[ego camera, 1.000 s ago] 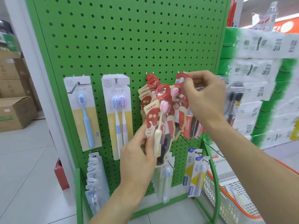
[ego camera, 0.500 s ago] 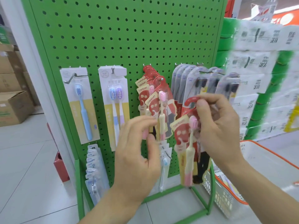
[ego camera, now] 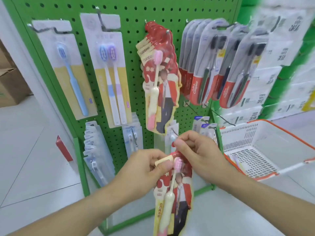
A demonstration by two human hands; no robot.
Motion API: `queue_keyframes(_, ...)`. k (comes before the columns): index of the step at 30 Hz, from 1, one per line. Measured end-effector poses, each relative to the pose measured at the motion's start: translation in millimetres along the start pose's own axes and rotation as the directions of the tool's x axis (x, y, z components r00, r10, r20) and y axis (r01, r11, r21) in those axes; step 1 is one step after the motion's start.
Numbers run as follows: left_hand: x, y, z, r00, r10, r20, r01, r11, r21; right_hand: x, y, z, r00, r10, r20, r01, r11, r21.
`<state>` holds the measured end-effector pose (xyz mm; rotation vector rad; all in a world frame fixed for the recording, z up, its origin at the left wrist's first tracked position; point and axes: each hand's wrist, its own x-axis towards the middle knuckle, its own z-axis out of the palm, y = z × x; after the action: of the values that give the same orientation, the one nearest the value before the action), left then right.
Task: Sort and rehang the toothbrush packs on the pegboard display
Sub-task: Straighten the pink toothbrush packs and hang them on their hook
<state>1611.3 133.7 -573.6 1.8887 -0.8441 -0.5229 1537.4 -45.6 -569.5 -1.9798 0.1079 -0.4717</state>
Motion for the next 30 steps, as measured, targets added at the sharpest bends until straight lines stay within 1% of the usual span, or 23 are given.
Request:
queue_keyframes(2, -2, -7, 0, 0.984, -0.088, 0.157, 0.097, 0.994, -0.050, -2, 12, 4, 0.999, 0.039, -0.020, -0.039, 0.999, 0.006)
queue_keyframes(3, -3, -10, 0, 0.975, -0.106, 0.196, 0.119, 0.991, -0.054, -2, 14, 5, 0.997, 0.070, -0.033, -0.069, 0.997, 0.047)
queue_keyframes(5, -4, -10, -1, 0.976, -0.120, 0.182, 0.132, 0.990, -0.056, -1, 15, 8, 0.992, 0.119, -0.032, -0.114, 0.985, 0.126)
queue_keyframes(6, -3, -11, -2, 0.979, -0.122, 0.164, 0.134, 0.989, -0.060, 0, 15, 7, 0.993, 0.117, -0.010, -0.115, 0.987, 0.115)
queue_keyframes(8, -3, -14, -2, 0.983, -0.124, 0.137, 0.132, 0.990, -0.052, 3, 17, 1, 0.990, 0.090, 0.105, -0.092, 0.996, 0.009)
queue_keyframes(10, -3, -15, 1, 0.982, -0.137, 0.131, 0.142, 0.990, -0.028, 3, 19, -7, 0.958, 0.116, 0.263, -0.104, 0.993, -0.062)
queue_keyframes(12, -5, -15, 4, 0.981, -0.149, 0.127, 0.152, 0.988, -0.012, 0, 21, -12, 0.916, 0.171, 0.362, -0.170, 0.985, -0.034)
queue_keyframes(13, -5, -16, 5, 0.981, -0.159, 0.115, 0.161, 0.987, -0.011, -1, 22, -13, 0.905, 0.191, 0.379, -0.205, 0.979, -0.003)
queue_keyframes(15, -5, -19, 5, 0.981, -0.183, 0.070, 0.185, 0.983, -0.012, -3, 24, -14, 0.898, 0.220, 0.380, -0.259, 0.965, 0.053)
queue_keyframes(18, -2, -18, 5, 0.977, -0.213, 0.014, 0.213, 0.975, -0.059, -4, 27, -15, 0.907, 0.200, 0.370, -0.246, 0.966, 0.082)
queue_keyframes(21, -1, -12, 7, 0.977, -0.211, 0.031, 0.213, 0.973, -0.086, -5, 27, -12, 0.928, 0.166, 0.333, -0.202, 0.976, 0.076)
queue_keyframes(25, 0, -8, 10, 0.986, -0.161, 0.050, 0.162, 0.987, -0.017, -10, 23, -4, 0.942, 0.153, 0.299, -0.189, 0.977, 0.097)
queue_keyframes(30, 2, -6, 8, 0.992, -0.111, 0.052, 0.110, 0.994, 0.026, -11, 21, -2, 0.921, 0.229, 0.316, -0.302, 0.931, 0.204)
